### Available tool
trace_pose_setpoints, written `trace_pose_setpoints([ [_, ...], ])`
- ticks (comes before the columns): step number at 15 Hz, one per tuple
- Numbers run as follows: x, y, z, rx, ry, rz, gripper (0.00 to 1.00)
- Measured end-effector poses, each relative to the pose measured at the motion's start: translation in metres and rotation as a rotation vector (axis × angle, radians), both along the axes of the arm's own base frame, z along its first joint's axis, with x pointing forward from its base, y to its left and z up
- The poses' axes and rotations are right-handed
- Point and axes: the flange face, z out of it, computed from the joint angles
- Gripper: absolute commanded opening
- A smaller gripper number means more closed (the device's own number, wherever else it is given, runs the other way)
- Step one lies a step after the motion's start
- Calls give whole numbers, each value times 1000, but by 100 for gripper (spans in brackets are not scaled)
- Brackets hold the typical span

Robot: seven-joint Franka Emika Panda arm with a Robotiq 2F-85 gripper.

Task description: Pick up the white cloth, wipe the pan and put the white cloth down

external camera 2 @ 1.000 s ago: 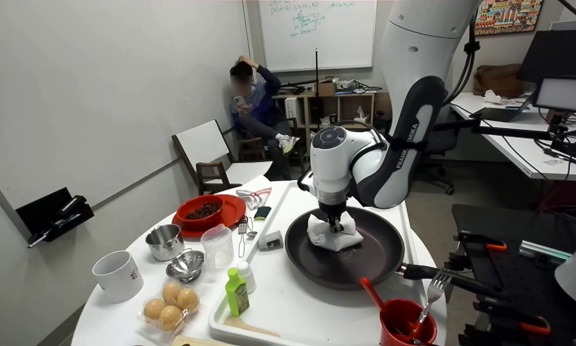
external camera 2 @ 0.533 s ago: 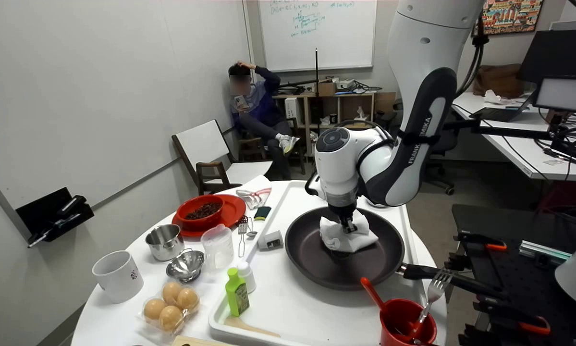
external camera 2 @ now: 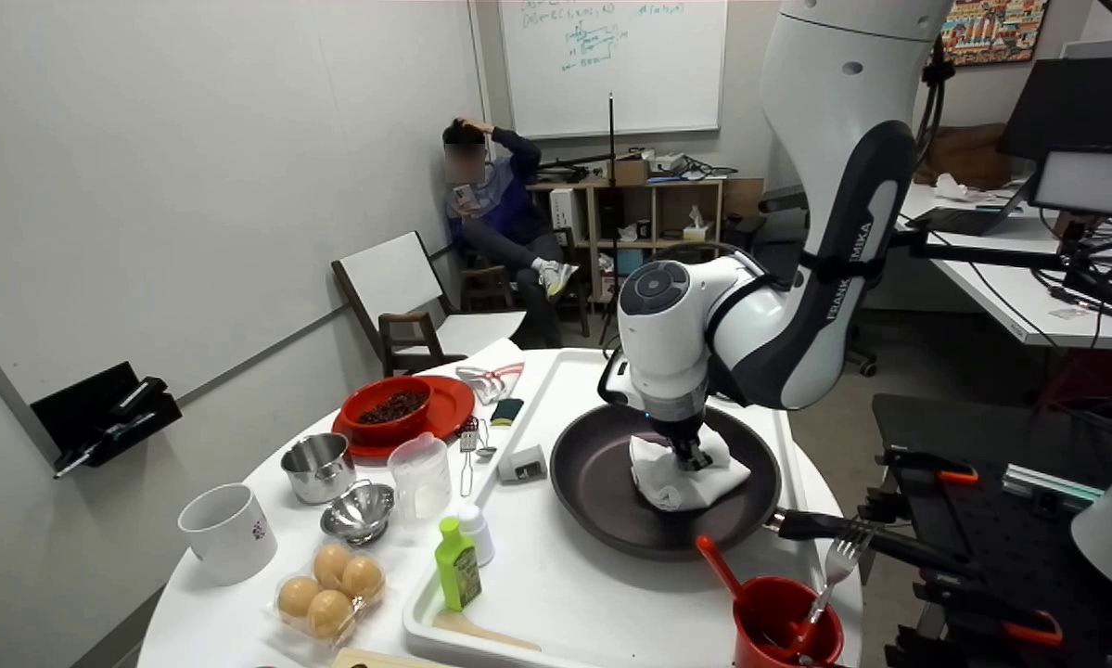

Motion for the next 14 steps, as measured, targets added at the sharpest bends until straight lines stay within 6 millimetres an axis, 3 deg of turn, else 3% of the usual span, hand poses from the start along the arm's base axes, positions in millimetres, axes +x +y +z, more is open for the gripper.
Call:
trace_pose_setpoints([
  [14, -21, 49, -3, 45, 107, 109, 8],
])
